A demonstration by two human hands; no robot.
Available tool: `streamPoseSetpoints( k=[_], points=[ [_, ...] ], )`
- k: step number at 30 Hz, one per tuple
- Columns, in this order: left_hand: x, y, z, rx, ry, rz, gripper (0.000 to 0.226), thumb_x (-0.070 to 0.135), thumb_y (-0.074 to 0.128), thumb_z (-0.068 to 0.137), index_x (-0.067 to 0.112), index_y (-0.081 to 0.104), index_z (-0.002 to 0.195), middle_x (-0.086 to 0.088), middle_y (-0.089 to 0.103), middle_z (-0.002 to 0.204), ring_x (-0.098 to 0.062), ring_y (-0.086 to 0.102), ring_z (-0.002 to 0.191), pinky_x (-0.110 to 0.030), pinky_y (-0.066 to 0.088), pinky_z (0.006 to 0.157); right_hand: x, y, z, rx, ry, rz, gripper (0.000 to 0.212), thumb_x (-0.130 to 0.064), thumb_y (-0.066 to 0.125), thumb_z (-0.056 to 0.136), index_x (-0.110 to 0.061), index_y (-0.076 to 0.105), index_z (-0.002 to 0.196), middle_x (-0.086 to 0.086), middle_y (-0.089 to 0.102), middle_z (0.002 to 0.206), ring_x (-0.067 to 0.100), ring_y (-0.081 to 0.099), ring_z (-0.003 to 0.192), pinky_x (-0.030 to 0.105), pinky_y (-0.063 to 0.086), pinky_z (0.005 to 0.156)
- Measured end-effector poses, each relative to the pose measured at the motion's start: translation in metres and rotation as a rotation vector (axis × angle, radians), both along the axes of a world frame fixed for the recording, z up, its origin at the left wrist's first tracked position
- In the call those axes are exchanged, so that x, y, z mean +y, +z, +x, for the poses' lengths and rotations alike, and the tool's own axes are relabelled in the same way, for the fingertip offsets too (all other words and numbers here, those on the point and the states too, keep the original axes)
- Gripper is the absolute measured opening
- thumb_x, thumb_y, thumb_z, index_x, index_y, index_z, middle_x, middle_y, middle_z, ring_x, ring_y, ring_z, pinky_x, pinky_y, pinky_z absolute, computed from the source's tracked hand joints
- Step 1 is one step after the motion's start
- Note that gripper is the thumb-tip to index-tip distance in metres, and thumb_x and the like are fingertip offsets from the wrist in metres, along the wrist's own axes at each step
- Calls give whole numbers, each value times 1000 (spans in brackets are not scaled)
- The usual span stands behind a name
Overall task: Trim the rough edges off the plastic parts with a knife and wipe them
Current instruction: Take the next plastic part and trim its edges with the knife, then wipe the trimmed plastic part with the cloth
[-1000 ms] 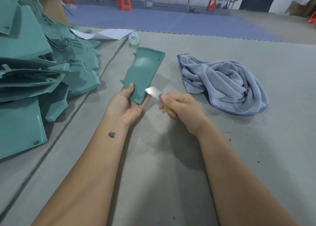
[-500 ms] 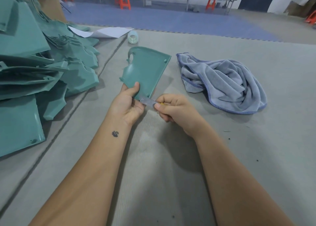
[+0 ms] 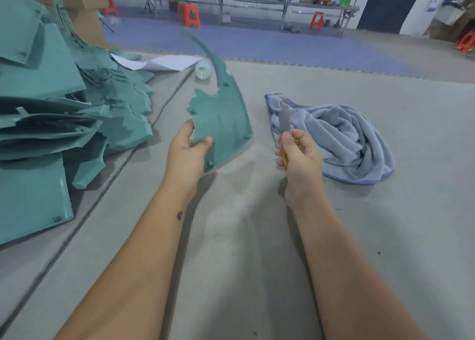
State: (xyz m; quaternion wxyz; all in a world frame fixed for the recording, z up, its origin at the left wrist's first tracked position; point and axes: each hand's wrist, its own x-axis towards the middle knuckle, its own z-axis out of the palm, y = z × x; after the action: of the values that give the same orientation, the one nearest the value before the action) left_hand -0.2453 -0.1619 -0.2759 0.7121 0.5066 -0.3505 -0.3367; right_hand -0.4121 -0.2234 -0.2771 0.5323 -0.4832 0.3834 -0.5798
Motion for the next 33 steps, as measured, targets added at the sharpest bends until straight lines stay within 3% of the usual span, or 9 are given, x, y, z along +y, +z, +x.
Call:
streamPoseSetpoints(
  k=[5,7,11,14,18,22,27,30,33],
  points=[
    [8,-7,5,-1286,300,383,60,3,47,82,36,57,131,-4,63,120,-28,54,107,-36,42,91,-3,3,-12,-25,-68,48,21,-18,50,100,-21,55,80,-7,57,60,7,46,49,21,38,48],
    [12,-7,0,-1476,225,644,51,23,47,86,46,52,132,-3,54,131,-29,43,116,-39,32,93,-4,-1,-15,160,-168,85,15,-18,49,100,-21,54,86,-4,59,60,9,47,50,26,41,51],
    [13,0,-8,-1386,164,788,56,71,30,82,41,63,117,-6,56,120,-31,43,113,-38,38,82,0,-6,-19,639,-244,14,5,-20,48,96,-17,50,99,6,63,87,25,53,78,35,41,67],
    [12,8,-2,-1263,315,715,49,63,40,82,32,70,105,-3,67,103,-29,58,98,-30,37,66,7,-4,-16,961,-260,-127,10,-16,48,92,-12,54,85,3,58,80,27,49,78,35,32,62],
    [12,-1,12,-1360,297,745,59,61,56,79,27,55,127,-9,53,125,-33,43,114,-41,39,90,10,-5,-13,1299,-275,-262,29,-23,45,95,-9,66,83,8,65,85,31,54,91,35,41,78],
    [8,-8,8,-1391,201,823,77,81,40,75,20,59,118,-5,51,117,-29,43,110,-41,38,83,8,-3,-11,1345,-305,-292,36,-36,44,98,-17,73,93,3,59,105,28,45,106,36,29,87],
    [0,-4,2,-1253,196,824,66,73,58,72,14,63,102,-4,50,103,-30,48,103,-39,43,78,-1,7,-30,1018,-687,-365,28,-12,59,85,-6,66,112,18,56,111,36,51,101,37,34,79],
    [0,-3,3,-1285,223,842,59,70,59,74,17,65,99,-5,53,101,-30,49,102,-38,41,79,-6,4,-44,1217,-540,-52,45,-23,61,86,-8,51,127,18,49,122,37,47,111,41,37,87],
    [4,-2,0,-1281,243,805,73,72,55,75,15,57,121,-9,53,118,-32,47,111,-40,41,86,-6,-3,-50,1413,-479,-16,29,-23,54,91,-8,57,115,15,54,115,36,48,110,38,34,84]
  ],
)
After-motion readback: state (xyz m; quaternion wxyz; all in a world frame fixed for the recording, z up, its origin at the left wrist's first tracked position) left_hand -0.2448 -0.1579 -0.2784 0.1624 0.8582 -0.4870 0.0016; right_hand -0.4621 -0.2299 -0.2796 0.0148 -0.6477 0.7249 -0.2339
